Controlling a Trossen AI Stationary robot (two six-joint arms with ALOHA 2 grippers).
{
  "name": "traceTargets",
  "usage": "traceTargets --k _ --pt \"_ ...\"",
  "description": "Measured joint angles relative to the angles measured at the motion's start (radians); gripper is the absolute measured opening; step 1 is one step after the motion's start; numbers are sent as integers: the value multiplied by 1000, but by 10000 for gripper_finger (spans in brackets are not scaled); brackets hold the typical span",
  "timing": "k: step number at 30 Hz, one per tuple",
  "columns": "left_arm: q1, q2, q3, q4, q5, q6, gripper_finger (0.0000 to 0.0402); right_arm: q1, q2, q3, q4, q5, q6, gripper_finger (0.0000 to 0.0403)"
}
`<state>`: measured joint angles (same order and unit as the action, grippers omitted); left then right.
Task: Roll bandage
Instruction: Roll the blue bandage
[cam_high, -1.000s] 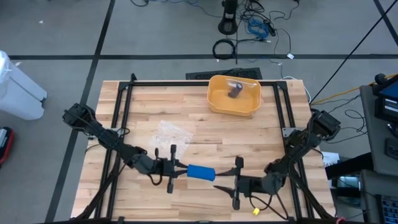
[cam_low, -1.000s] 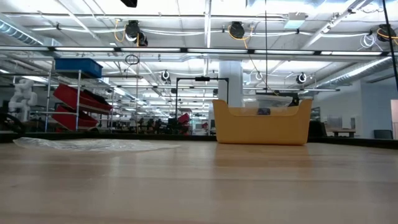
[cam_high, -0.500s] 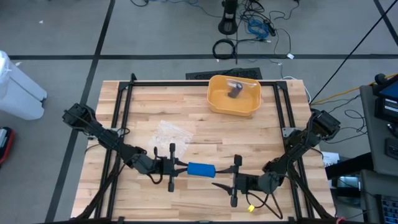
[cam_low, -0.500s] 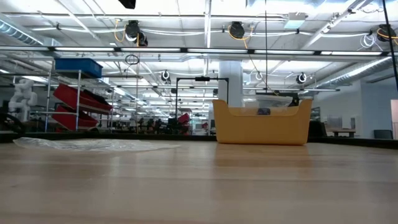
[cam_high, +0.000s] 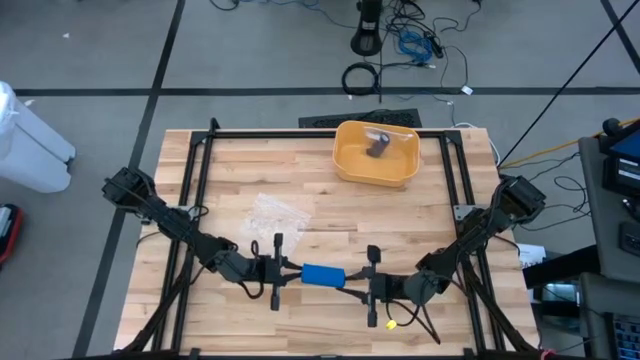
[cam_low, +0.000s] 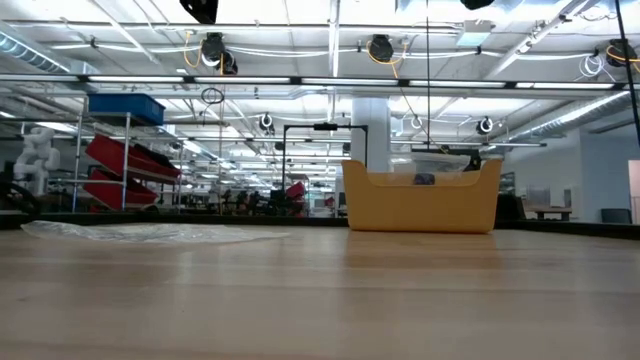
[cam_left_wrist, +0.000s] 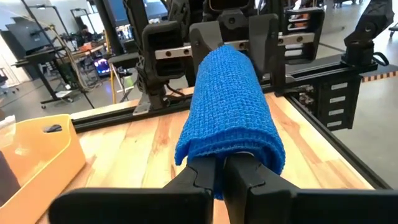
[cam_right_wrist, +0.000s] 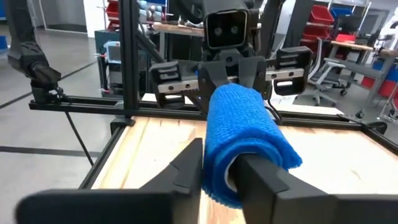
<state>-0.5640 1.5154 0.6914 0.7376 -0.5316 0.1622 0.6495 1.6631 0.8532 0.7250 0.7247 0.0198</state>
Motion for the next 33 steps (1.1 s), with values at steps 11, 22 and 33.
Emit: traceTargets --k 11,22,33 --pt "2 1 3 -132 -131 -102 95 -16 1 0 -143 25 104 5" --pt "1 -85 5 -513 -269 -286 213 -29 13 -163 -178 32 379 2" --pt "-36 -214 4 -561 -270 -301 215 -83 177 -357 258 -175 471 8"
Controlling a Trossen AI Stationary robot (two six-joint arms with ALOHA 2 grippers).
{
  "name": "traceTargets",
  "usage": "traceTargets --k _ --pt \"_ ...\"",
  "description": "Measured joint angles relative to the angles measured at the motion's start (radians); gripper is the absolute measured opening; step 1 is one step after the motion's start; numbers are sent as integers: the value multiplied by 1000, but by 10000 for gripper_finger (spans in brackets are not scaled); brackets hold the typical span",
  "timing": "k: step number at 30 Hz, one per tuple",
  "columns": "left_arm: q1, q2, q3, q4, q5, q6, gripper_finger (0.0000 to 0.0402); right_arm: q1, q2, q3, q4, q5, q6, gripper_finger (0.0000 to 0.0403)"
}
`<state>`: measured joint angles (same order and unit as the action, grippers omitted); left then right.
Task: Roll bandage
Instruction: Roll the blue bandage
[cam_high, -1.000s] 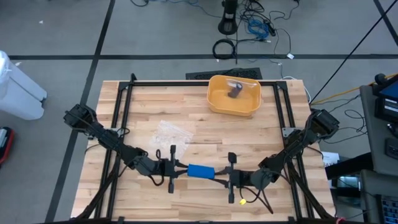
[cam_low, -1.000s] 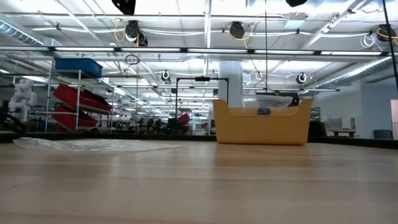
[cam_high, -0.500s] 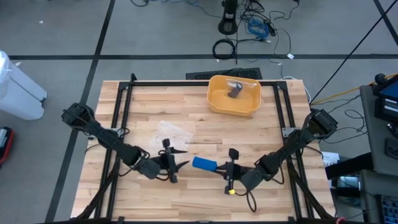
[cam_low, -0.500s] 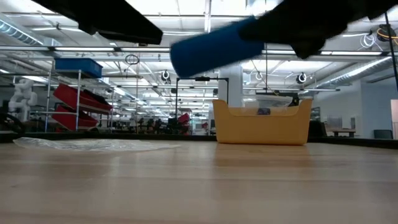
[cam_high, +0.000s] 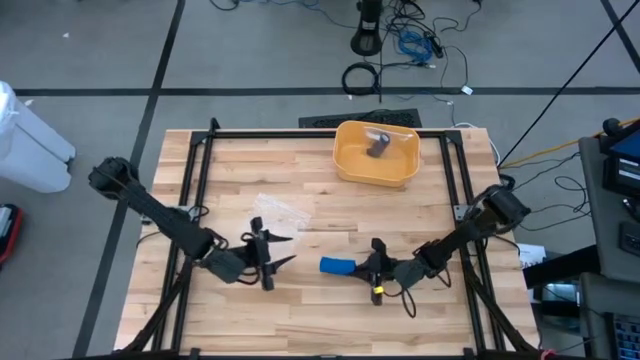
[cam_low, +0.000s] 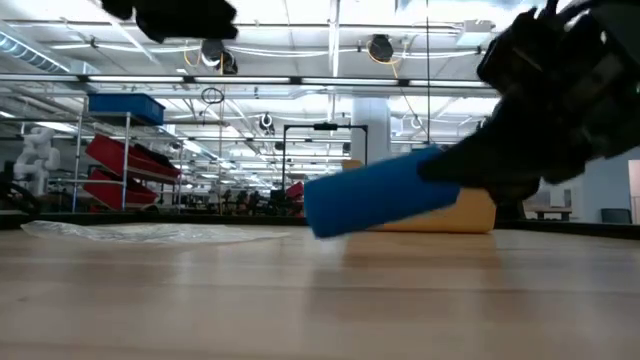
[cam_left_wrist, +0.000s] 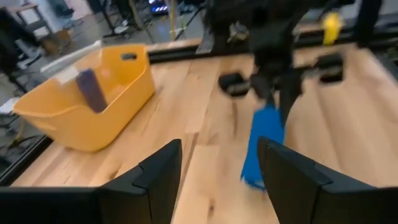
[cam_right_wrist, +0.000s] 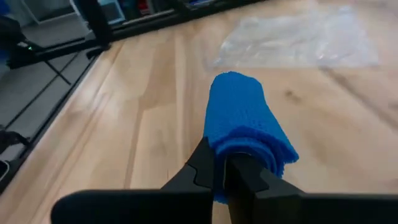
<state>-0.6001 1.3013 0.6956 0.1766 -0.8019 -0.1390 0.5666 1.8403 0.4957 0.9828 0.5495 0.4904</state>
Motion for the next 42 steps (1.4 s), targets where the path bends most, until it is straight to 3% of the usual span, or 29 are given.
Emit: traceTargets --k 9,16,23,31,37,42 --pt "-68 -74 0 -24 -1 20 215 -30 141 -1 194 -71 9 32" --pt "-99 -74 0 -34 -50 14 215 -52 93 -1 119 -210 131 133" --pt "-105 -74 0 -96 -118 -15 215 -53 -40 -1 -47 -239 220 203" --pt "-105 -73 -1 -107 -119 -40 215 -48 -128 -2 -277 -246 339 216" --pt "-105 -73 -1 -108 -119 -58 215 -47 -127 2 -65 -410 269 215" --pt "-105 -73 -1 -108 -119 -64 215 -64 -185 5 -252 -475 307 214"
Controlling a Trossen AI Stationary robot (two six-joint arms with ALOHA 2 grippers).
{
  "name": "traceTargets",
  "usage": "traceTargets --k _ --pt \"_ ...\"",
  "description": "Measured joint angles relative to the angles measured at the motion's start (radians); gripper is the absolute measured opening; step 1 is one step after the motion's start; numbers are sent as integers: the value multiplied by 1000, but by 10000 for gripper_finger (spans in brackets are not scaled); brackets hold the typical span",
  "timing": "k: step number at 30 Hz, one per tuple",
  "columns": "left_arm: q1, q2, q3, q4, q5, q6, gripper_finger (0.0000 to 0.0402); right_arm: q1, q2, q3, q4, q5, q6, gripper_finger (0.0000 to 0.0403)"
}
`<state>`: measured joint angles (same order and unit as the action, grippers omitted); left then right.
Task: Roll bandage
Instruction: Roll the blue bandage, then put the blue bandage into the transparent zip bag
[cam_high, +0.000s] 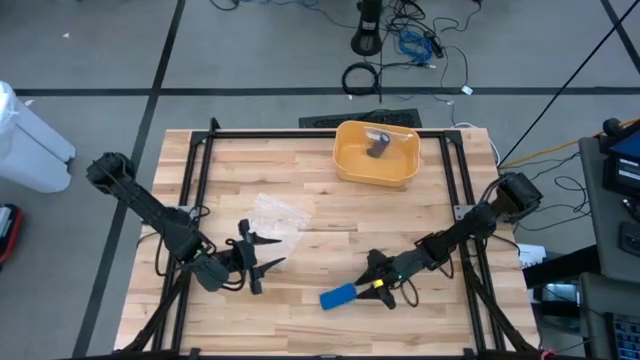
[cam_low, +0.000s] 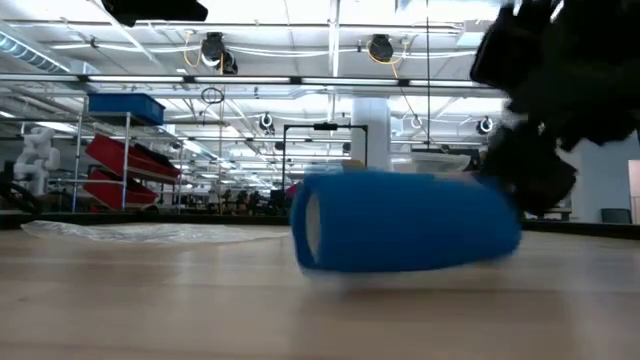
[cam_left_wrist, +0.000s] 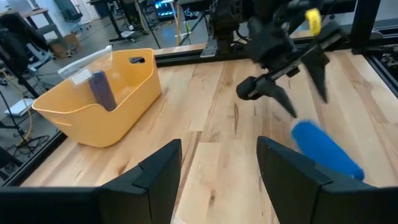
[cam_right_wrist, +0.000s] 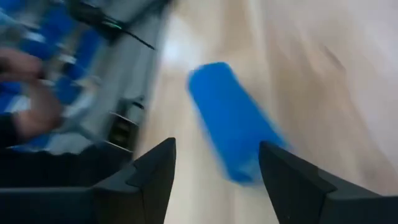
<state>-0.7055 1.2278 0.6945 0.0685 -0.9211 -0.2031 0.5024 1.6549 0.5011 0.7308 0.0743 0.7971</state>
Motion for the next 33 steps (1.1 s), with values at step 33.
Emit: traceTargets --k 33 --pt "11 0 -1 -191 -89 -68 215 -332 251 522 -386 128 -523 214"
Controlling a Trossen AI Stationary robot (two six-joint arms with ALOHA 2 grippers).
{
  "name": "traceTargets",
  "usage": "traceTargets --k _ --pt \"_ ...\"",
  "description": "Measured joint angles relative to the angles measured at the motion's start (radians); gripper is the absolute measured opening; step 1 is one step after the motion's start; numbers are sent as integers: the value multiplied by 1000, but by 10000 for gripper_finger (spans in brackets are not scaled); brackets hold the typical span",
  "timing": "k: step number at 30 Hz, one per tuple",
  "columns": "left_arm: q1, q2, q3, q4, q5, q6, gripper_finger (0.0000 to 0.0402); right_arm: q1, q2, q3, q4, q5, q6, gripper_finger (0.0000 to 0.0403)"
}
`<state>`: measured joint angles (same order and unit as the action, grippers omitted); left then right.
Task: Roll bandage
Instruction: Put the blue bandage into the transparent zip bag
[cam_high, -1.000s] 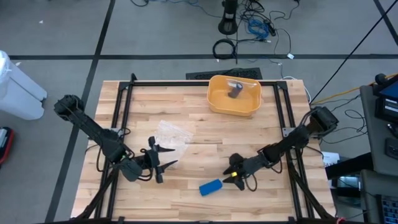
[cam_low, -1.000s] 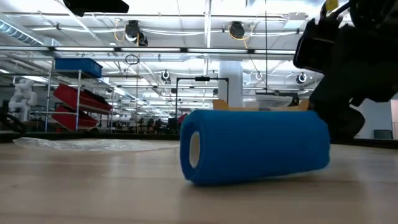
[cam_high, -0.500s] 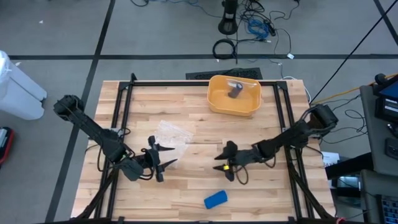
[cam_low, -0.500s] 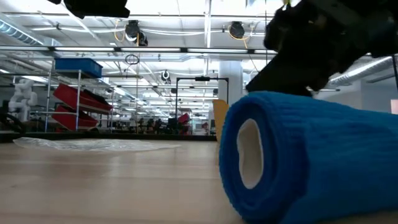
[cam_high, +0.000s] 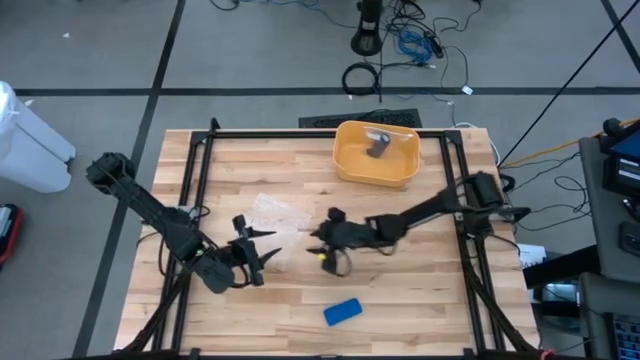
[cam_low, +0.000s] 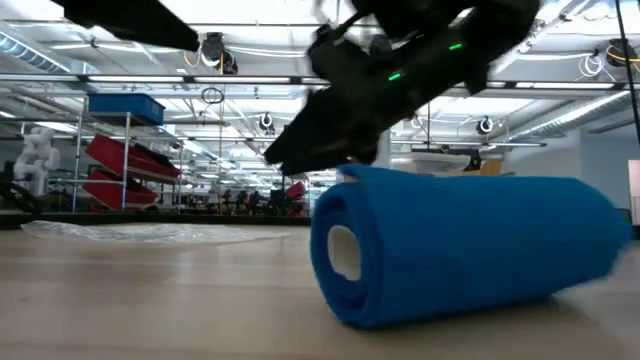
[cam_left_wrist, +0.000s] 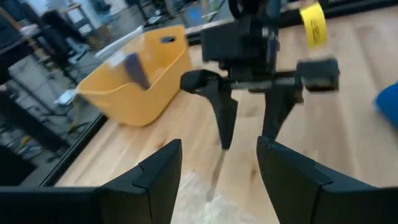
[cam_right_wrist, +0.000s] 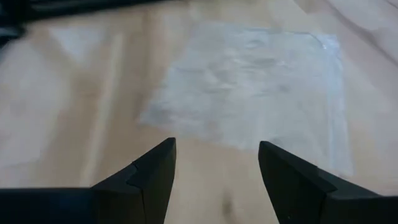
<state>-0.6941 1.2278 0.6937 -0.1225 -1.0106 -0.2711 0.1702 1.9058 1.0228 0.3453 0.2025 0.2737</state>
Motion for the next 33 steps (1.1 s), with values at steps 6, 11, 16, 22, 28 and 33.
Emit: traceTargets --k 6,11,16,22,28,33 --pt "0 0 0 -110 -32 -120 215 -87 164 229 -171 12 -5 214" --pt "0 0 0 -206 -38 -212 215 -145 254 363 -285 116 10 214" --pt "0 0 0 -253 -37 -296 215 -207 305 430 -389 105 44 214" --pt "0 0 0 -254 -37 -326 215 -234 331 435 -427 -1 57 209" --pt "0 0 0 -253 -37 -326 215 -217 339 437 -464 3 36 127" --pt "0 0 0 -254 -37 -316 215 -195 338 436 -474 1 -27 16"
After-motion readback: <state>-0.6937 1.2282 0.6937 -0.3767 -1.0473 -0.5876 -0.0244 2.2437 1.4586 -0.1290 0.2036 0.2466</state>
